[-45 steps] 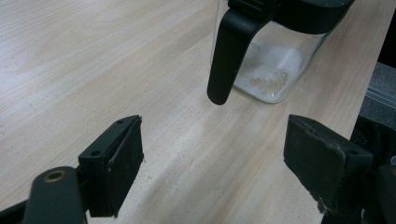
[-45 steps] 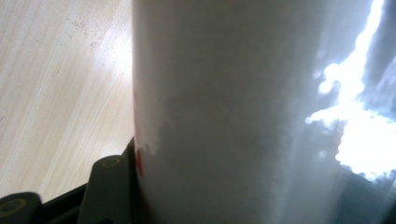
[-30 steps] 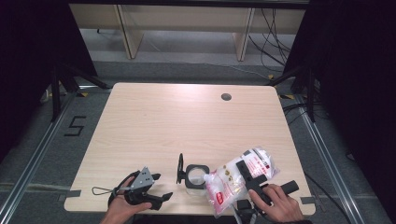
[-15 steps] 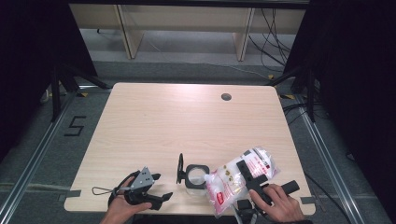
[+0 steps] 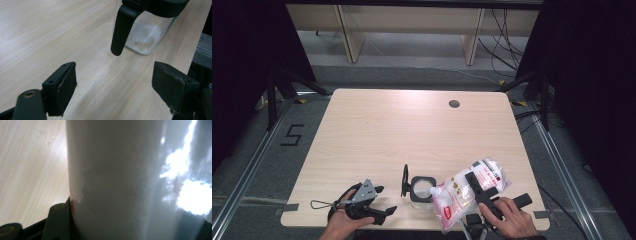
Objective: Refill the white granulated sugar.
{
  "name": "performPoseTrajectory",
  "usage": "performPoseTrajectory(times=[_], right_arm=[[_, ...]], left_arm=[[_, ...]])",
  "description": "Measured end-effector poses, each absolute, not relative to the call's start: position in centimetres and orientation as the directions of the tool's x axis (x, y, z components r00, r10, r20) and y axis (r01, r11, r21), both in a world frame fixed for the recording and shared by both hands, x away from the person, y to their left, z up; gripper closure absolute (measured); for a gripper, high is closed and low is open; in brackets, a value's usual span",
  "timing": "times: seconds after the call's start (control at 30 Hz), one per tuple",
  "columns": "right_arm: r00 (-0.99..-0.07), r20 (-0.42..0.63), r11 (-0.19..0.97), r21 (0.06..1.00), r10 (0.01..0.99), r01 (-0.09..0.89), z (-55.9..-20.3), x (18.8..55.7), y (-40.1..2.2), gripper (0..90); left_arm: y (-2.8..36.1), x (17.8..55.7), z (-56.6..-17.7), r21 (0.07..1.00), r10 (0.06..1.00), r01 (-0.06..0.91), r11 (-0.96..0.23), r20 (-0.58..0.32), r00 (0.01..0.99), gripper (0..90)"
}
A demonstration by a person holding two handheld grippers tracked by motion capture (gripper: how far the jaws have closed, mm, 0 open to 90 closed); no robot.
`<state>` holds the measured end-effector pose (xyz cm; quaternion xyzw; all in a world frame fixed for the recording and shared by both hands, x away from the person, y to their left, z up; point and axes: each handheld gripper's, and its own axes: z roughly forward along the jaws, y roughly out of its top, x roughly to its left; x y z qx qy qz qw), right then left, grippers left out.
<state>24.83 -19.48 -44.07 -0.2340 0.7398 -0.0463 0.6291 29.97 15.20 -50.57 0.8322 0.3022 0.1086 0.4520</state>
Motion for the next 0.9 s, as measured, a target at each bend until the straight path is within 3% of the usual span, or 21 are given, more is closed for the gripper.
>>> performPoseTrajectory(times=[0.67, 0.9], right_arm=[[-0.104, -0.918, 0.894, -0.341, -0.384, -0.289, -44.10, 24.78, -19.49, 43.4], [-0.081, -0.904, 0.872, -0.376, -0.419, -0.315, -43.87, 24.93, -19.42, 43.5]], left_arm=[[15.19, 29.96, -50.57, 0.818, 0.603, 0.409, -0.405, -0.097, 0.791, 19.4], [15.18, 29.96, -50.57, 0.818, 0.603, 0.409, -0.405, -0.097, 0.791, 19.4]])
